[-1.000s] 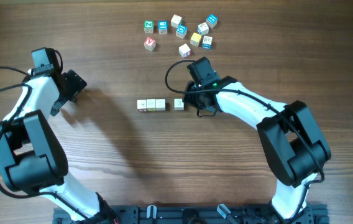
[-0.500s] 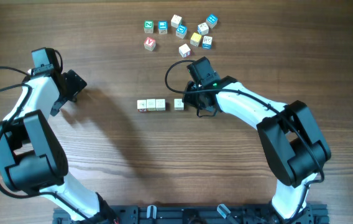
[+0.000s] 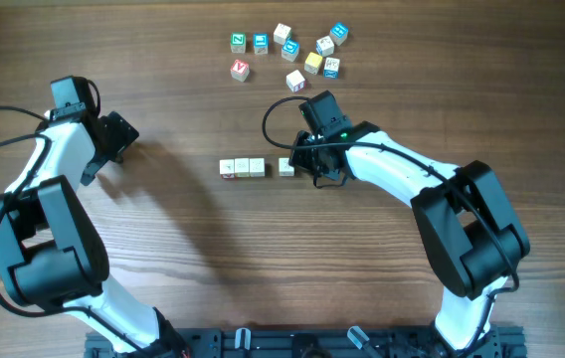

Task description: Form a horizontal line

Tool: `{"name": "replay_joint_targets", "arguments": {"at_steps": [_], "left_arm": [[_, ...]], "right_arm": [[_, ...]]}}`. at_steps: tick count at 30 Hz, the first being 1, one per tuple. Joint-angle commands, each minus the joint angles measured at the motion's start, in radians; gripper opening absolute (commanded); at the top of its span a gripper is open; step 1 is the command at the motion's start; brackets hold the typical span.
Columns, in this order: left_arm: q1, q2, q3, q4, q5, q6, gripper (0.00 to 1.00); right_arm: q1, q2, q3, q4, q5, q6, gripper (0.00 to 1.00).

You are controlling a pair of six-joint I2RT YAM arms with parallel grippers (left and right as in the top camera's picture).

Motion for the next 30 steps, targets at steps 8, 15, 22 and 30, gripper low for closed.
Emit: {"name": "replay_joint_targets", "arguments": {"at_steps": [8, 15, 22, 30], "left_arm": [[-0.001, 0.007, -0.003, 0.000, 0.001, -0.009, 1.00], [-0.001, 0.007, -0.003, 0.000, 0.001, -0.009, 1.00], [-0.001, 0.007, -0.003, 0.000, 0.001, -0.009, 1.00], [-0.001, 0.007, -0.003, 0.000, 0.001, -0.009, 1.00]], "right_arm": [[0.001, 0.011, -0.002, 0.013, 0.053, 0.006, 0.05], [0.001, 0.011, -0.002, 0.027, 0.070, 0.005, 0.06], [0.002, 0.011, -0.002, 0.032, 0.065, 0.005, 0.08], [0.002, 0.011, -0.002, 0.030, 0.041, 0.004, 0.08]]}}
